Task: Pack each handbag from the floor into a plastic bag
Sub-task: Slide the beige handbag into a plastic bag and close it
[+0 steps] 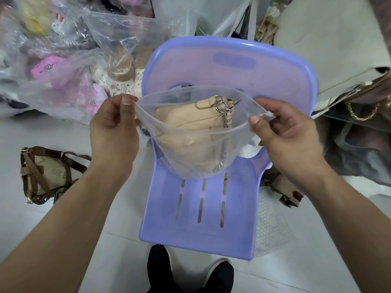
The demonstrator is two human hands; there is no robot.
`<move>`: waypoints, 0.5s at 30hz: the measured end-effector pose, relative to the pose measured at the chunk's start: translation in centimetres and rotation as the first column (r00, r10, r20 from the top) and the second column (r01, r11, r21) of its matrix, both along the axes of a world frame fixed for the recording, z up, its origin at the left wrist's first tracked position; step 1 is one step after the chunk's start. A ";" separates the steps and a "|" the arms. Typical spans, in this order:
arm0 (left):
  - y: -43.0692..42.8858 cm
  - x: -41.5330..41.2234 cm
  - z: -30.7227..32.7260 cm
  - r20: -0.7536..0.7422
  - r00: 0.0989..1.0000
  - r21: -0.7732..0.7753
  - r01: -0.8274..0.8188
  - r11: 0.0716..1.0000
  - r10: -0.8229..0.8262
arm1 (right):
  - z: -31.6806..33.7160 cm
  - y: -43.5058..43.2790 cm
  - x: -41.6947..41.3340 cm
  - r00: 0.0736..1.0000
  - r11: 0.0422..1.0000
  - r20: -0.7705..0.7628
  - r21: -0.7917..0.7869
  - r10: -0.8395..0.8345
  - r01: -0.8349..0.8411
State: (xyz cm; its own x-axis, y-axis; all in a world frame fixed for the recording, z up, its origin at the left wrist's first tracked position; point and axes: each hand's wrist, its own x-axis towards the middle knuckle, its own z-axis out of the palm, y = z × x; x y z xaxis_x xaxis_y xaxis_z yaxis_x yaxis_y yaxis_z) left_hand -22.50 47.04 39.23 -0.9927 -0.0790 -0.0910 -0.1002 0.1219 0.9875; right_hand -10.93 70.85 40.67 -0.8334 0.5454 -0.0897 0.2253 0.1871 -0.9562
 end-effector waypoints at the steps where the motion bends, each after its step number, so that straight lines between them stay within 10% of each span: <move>1: -0.1 -0.2 -0.1 0.009 1.000 0.010 -0.028 1.000 0.028 | -0.1 0.2 -0.1 1.000 1.000 -0.016 0.015 -0.027 0.027; 15: 2.3 -0.1 1.3 -0.233 0.968 -0.329 -0.171 0.929 0.095 | 0.0 0.5 -0.5 1.000 0.992 -0.030 0.129 0.008 -0.004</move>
State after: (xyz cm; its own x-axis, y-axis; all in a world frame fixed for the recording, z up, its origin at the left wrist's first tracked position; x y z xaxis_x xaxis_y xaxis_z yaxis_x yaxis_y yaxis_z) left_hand -22.55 49.38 40.49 -0.9641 -0.2007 0.1737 0.0647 0.4573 0.8870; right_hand -11.47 71.38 40.67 -0.8380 0.5456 0.0069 0.1946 0.3106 -0.9304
